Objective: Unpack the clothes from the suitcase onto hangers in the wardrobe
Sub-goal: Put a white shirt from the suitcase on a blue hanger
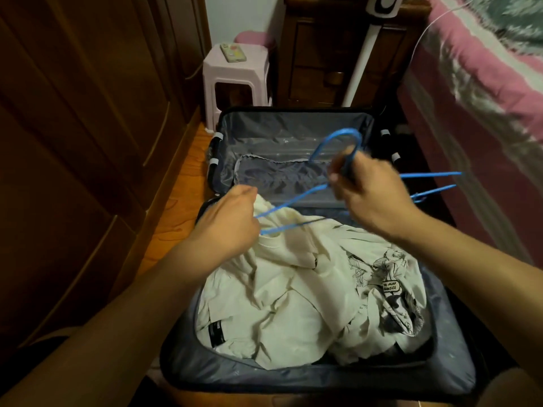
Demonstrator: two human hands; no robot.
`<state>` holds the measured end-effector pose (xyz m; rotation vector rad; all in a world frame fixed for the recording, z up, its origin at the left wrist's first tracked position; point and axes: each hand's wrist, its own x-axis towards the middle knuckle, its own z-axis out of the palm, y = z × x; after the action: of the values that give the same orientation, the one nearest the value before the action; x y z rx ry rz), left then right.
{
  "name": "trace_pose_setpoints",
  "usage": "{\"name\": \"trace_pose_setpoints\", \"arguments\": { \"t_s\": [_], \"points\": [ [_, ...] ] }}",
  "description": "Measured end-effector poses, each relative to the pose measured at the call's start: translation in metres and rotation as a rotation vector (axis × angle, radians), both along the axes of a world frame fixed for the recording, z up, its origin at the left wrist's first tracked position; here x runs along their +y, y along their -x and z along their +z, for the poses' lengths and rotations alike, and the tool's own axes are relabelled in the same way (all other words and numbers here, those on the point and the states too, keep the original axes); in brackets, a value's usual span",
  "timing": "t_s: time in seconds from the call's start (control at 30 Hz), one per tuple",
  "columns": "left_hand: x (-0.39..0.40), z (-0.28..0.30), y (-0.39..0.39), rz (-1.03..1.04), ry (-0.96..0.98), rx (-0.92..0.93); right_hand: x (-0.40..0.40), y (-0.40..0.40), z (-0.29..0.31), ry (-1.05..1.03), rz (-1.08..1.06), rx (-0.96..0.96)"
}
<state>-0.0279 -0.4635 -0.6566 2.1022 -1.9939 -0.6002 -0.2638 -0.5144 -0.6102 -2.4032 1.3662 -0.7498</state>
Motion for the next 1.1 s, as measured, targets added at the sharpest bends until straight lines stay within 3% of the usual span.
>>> {"name": "trace_pose_setpoints", "arguments": {
  "t_s": [0.1,0.23,0.33,0.43,0.57,0.67,0.73,0.8,0.9,1.0,1.1],
  "points": [
    [0.006,0.001,0.001,0.119,-0.035,-0.161,0.01,-0.011,-0.008,-0.098,0.113,0.166],
    [0.009,0.008,-0.01,0.257,-0.132,-0.286,0.002,-0.005,0.007,0.092,-0.035,0.064],
    [0.01,0.013,-0.017,0.298,0.057,-0.155,0.004,-0.006,0.009,0.022,-0.011,0.048],
    [0.012,0.012,-0.004,0.111,0.373,0.049,0.012,-0.015,0.0,-0.03,0.094,0.089],
    [0.024,0.006,0.033,-0.056,0.57,0.323,0.018,-0.022,-0.018,0.086,0.163,0.191],
    [0.024,0.01,0.036,0.06,0.665,0.397,0.02,-0.023,-0.017,0.035,0.11,-0.037],
    [0.018,0.017,0.03,0.108,0.697,0.387,0.02,-0.025,-0.009,-0.099,0.062,-0.314],
    [0.013,0.022,0.023,0.132,0.708,0.368,0.018,-0.028,-0.006,-0.244,0.081,-0.454],
    [0.017,0.023,0.027,0.152,0.668,0.288,0.02,-0.034,-0.014,-0.433,0.184,-0.377],
    [0.02,0.022,0.039,0.105,0.501,0.466,0.028,-0.037,-0.025,-0.403,0.193,-0.122],
    [0.02,0.027,0.034,0.073,0.463,0.49,0.026,-0.04,-0.025,-0.417,0.202,-0.208]
  ]
}}
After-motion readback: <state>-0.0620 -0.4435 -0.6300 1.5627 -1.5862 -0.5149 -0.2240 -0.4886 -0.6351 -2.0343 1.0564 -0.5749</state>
